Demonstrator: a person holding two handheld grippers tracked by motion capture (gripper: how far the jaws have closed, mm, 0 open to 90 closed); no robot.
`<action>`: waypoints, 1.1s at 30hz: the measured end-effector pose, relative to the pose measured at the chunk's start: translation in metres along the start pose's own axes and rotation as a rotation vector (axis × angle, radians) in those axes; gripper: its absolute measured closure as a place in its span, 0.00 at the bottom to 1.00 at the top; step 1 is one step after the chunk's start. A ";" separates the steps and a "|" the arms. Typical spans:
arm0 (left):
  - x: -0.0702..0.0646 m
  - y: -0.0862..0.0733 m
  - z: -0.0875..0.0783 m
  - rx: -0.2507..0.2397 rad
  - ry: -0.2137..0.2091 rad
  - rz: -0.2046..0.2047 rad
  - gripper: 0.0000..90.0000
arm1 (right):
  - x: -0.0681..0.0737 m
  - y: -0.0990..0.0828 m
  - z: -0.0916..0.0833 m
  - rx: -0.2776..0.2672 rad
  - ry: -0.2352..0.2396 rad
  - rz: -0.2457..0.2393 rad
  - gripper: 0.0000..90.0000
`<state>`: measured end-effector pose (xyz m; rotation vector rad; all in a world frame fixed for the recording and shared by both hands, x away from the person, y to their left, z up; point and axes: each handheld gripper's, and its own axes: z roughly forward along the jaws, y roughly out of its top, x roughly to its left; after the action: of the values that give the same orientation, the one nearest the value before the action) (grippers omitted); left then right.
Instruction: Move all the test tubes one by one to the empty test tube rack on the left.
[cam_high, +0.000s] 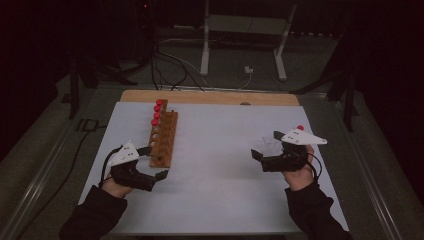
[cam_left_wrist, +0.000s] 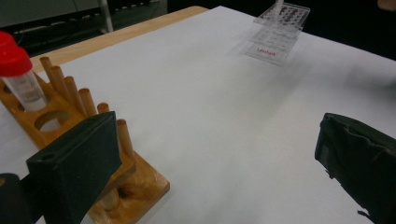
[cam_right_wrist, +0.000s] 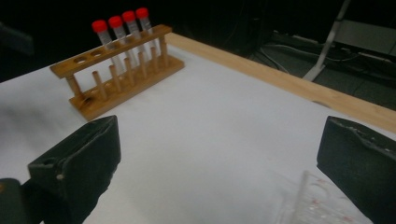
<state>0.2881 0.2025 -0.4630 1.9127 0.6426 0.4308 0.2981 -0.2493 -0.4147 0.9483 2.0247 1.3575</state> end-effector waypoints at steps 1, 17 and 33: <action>-0.001 -0.001 0.000 0.003 0.005 0.001 0.01 | -0.003 0.000 -0.001 -0.002 -0.010 -0.001 0.00; -0.008 -0.004 0.000 -0.019 -0.015 -0.029 0.01 | -0.066 -0.001 -0.015 -0.027 -0.181 0.064 0.00; -0.009 -0.005 0.002 0.003 -0.032 -0.020 0.01 | -0.125 -0.049 -0.007 0.070 -0.326 0.206 0.06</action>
<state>0.2809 0.1973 -0.4683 1.9112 0.6408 0.3857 0.3569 -0.3636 -0.4531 1.3458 1.7739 1.1491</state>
